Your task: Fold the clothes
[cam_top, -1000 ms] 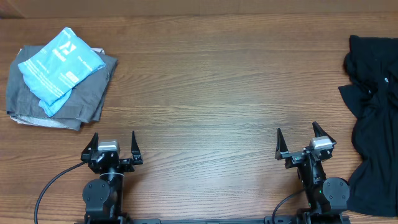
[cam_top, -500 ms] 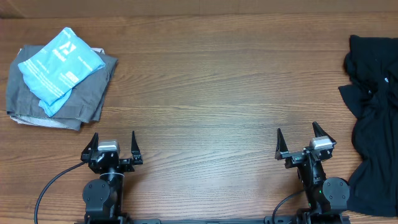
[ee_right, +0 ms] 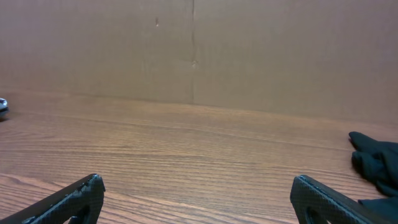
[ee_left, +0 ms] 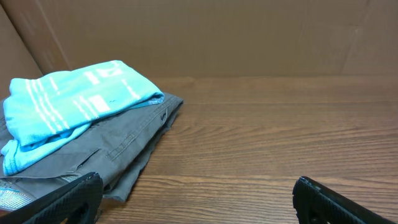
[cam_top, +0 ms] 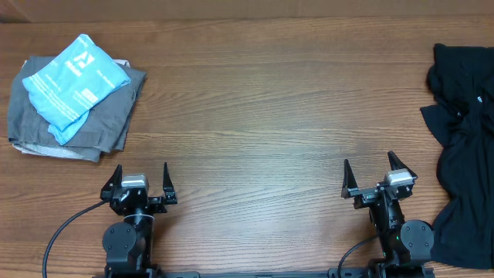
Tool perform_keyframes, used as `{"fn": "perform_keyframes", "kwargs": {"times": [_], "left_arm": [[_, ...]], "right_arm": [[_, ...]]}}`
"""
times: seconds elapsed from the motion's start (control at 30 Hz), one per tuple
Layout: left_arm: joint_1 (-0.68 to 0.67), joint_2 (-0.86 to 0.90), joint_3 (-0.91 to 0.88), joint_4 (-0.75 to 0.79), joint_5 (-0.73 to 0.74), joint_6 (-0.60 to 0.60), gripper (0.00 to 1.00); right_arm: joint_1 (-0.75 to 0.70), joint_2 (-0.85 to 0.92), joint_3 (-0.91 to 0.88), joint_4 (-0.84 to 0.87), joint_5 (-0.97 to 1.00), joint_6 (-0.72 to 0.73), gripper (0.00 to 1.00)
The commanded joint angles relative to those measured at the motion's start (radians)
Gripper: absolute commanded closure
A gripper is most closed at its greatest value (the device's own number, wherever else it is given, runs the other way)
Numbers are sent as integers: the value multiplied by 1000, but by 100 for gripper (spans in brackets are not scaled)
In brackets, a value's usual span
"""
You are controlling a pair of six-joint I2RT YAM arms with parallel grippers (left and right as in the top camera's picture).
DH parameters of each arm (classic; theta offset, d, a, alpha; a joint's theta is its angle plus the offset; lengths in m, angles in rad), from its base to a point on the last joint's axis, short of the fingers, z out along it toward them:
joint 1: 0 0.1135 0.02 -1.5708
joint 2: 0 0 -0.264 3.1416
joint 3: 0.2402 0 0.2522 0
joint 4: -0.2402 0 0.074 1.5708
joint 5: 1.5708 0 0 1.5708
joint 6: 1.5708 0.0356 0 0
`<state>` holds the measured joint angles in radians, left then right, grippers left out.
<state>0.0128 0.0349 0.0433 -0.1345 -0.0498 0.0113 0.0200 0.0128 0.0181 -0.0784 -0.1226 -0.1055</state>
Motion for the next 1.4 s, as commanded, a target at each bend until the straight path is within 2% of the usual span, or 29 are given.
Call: {"fn": "perform_keyframes", "kwargs": {"times": [0.0, 1.37], "left_arm": [[0, -11, -10, 3, -10, 19, 0], [-1, 17, -10, 3, -10, 19, 0]], "right_arm": [[-5, -10, -10, 5, 10, -3, 0], [-5, -10, -10, 5, 10, -3, 0]]}}
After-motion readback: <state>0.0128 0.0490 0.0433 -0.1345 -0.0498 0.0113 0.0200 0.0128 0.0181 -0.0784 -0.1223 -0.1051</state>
